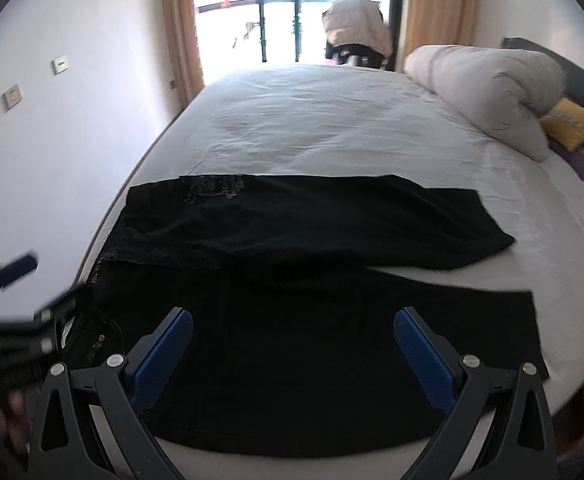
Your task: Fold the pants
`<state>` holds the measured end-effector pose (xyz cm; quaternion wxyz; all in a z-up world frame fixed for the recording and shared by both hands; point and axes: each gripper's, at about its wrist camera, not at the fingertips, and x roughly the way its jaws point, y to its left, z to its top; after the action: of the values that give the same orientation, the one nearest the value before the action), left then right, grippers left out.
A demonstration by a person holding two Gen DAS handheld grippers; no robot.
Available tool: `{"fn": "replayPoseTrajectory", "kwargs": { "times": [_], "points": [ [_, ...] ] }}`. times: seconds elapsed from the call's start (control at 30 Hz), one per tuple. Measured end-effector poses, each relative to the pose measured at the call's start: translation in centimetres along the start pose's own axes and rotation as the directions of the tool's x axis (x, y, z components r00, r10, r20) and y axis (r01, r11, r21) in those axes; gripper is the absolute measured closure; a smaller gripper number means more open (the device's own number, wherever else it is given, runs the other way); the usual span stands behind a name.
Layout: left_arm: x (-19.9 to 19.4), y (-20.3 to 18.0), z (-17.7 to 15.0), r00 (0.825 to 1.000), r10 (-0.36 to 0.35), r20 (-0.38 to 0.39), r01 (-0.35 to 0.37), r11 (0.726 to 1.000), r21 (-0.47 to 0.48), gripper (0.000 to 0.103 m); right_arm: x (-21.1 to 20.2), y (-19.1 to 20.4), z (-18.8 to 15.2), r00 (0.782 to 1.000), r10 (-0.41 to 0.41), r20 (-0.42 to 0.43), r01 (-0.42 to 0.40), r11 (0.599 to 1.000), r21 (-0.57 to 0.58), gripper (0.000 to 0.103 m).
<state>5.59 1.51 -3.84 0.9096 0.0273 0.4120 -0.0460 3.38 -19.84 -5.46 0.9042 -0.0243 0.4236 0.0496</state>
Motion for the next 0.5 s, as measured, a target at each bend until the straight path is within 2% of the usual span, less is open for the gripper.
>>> {"fn": "replayPoseTrajectory", "kwargs": {
  "times": [0.1, 0.2, 0.23, 0.37, 0.43, 0.5],
  "points": [
    [3.6, 1.7, 3.2, 0.995, -0.093, -0.035, 0.095, 0.994, 0.051, 0.000, 1.8, -0.9, 1.9, 0.999, 0.034, 0.005, -0.034, 0.999, -0.038, 0.000],
    [6.8, 2.9, 6.6, 0.998, -0.048, 0.027, 0.043, 0.985, 0.168, 0.000, 3.5, -1.8, 4.2, 0.997, 0.069, 0.017, -0.067, 0.994, -0.080, 0.000],
    [8.4, 3.2, 7.9, 0.999, -0.027, 0.022, 0.021, 0.975, 0.219, 0.000, 4.2, -2.1, 5.0, 0.996, 0.092, 0.020, -0.090, 0.991, -0.103, 0.000],
    [15.4, 4.8, 12.6, 0.994, 0.045, -0.098, -0.006, 0.932, 0.362, 0.000, 7.1, -2.6, 7.5, 0.987, 0.162, 0.013, -0.157, 0.968, -0.195, 0.003],
    [18.6, 5.3, 14.4, 0.992, 0.037, -0.119, 0.018, 0.902, 0.432, 0.000, 9.1, -2.4, 8.7, 0.984, 0.178, -0.011, -0.175, 0.950, -0.259, 0.013],
    [22.1, 6.1, 15.3, 0.978, 0.024, -0.207, 0.079, 0.876, 0.477, 0.001, 11.5, -2.3, 9.8, 0.976, 0.213, -0.049, -0.217, 0.921, -0.324, 0.018]
  ]
}}
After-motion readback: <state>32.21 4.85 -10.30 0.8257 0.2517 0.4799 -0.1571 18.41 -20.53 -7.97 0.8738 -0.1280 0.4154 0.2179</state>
